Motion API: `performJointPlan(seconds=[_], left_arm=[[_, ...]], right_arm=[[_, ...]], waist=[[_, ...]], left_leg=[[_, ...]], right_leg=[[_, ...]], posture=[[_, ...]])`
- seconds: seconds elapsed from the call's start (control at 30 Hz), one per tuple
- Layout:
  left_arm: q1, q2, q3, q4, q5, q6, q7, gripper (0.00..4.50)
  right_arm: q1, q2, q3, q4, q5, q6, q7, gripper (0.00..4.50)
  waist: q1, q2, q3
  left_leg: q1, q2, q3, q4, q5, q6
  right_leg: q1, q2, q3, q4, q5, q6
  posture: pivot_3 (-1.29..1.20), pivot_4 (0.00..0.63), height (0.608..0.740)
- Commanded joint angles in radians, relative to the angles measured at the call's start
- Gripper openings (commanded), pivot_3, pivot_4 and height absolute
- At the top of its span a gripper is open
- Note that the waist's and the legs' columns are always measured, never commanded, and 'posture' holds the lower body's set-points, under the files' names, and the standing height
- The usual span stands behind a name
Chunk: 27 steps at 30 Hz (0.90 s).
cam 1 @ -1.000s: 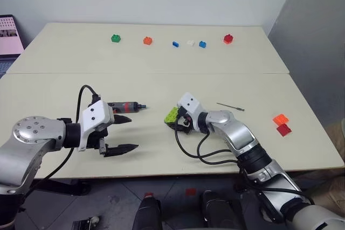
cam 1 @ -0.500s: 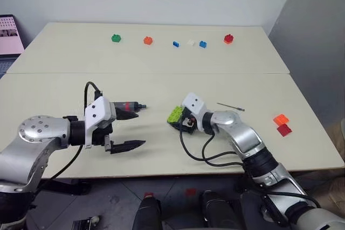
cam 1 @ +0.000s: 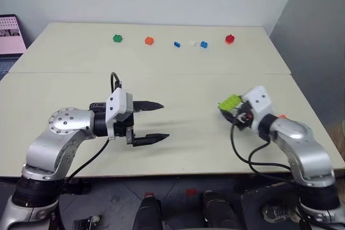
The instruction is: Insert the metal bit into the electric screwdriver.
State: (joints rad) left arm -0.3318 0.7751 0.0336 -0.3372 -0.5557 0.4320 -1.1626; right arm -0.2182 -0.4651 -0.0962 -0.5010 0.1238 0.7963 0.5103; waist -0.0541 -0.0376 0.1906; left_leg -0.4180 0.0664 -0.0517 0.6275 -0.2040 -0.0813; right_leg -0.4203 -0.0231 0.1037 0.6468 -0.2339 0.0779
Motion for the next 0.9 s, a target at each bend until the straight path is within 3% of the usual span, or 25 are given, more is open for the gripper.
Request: performJointPlan(seconds=[0.03, 0.2, 0.43, 0.9], left_arm=[[-0.045, -0.025, -0.032, 0.022, -0.001, -0.029, -0.026, 4.5], [-0.089, -0.072, -0.064, 0.051, -0.006, -0.044, -0.044, 4.5], [-0.106, -0.097, -0.083, 0.061, -0.001, -0.054, -0.071, 4.5], [-0.107, -0.108, -0.096, 0.079, 0.014, -0.076, -0.079, 4.5]], right_arm=[[0.108, 0.002, -0.146, -0.062, -0.005, -0.081, -0.064, 3.47], [0.285, 0.025, -0.241, -0.082, 0.012, -0.148, -0.088, 3.47], [0.359, 0.084, -0.323, -0.062, 0.046, -0.185, -0.143, 3.47], [0.276, 0.066, -0.39, 0.079, 0.13, -0.119, -0.194, 3.47]], waist=[[-0.002, 0.0, 0.0], [-0.001, 0.0, 0.0], [-0.008, 0.0, 0.0], [-0.005, 0.0, 0.0]], left_leg=[[0.0, 0.0, 0.0, 0.0, 0.0, 0.0], [0.0, 0.0, 0.0, 0.0, 0.0, 0.0], [0.002, 0.0, 0.0, 0.0, 0.0, 0.0], [0.001, 0.0, 0.0, 0.0, 0.0, 0.0]], right_leg=[[0.0, 0.0, 0.0, 0.0, 0.0, 0.0], [0.001, 0.0, 0.0, 0.0, 0.0, 0.0], [0.001, 0.0, 0.001, 0.001, 0.0, 0.0], [0.001, 0.0, 0.001, 0.0, 0.0, 0.0]], posture=[[0.0, 0.15, 0.74], [0.0, 0.15, 0.74], [0.0, 0.15, 0.74], [0.0, 0.15, 0.74]])
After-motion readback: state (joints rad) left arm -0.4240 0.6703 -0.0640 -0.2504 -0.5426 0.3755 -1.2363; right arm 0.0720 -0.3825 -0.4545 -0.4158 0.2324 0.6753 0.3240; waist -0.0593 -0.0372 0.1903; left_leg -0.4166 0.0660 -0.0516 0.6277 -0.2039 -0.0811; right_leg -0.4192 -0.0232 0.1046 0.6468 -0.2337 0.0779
